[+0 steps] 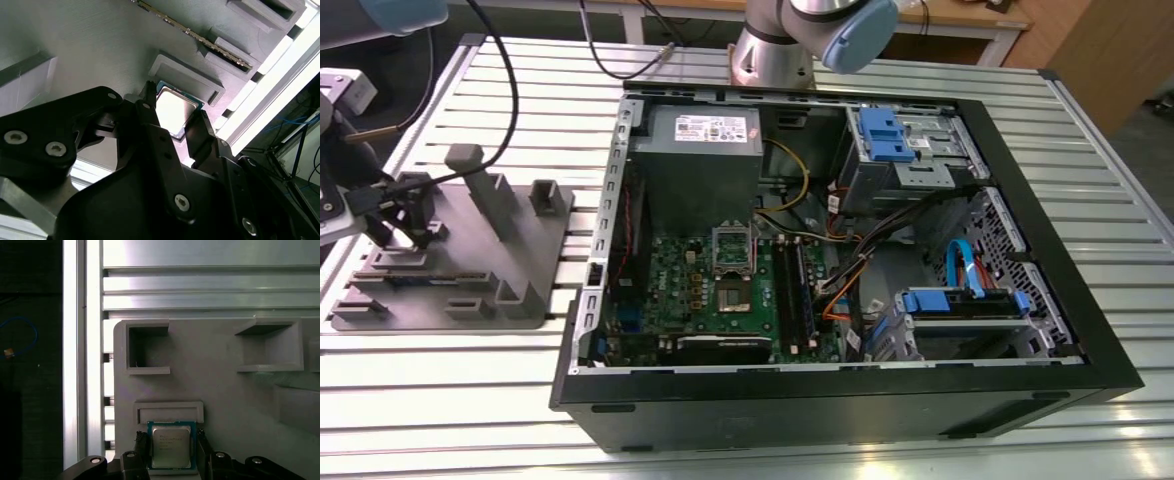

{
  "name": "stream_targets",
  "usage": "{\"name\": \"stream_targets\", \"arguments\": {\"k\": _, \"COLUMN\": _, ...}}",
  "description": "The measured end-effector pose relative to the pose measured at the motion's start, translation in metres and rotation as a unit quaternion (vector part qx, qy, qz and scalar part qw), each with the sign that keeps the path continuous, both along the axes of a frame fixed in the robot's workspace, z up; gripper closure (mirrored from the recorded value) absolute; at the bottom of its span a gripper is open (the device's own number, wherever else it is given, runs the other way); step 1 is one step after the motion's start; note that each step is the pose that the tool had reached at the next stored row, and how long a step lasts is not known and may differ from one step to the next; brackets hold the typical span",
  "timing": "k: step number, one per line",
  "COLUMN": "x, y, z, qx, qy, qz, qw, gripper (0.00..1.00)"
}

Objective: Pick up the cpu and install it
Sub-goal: 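Pick up the cpu and move it towards the insertion slot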

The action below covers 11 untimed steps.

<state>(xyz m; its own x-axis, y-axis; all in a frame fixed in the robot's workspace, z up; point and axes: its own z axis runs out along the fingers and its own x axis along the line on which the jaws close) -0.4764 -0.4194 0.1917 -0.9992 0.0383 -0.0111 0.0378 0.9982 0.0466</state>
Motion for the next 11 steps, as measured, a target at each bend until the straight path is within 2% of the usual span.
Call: {"name": "stream_targets", "arguments": {"k": 11, "x": 0.0, "y": 0.0, "z": 0.0026, "qx": 0.0, "qy": 0.0, "qz": 0.0, "qw": 1.0, "gripper": 0.53}}
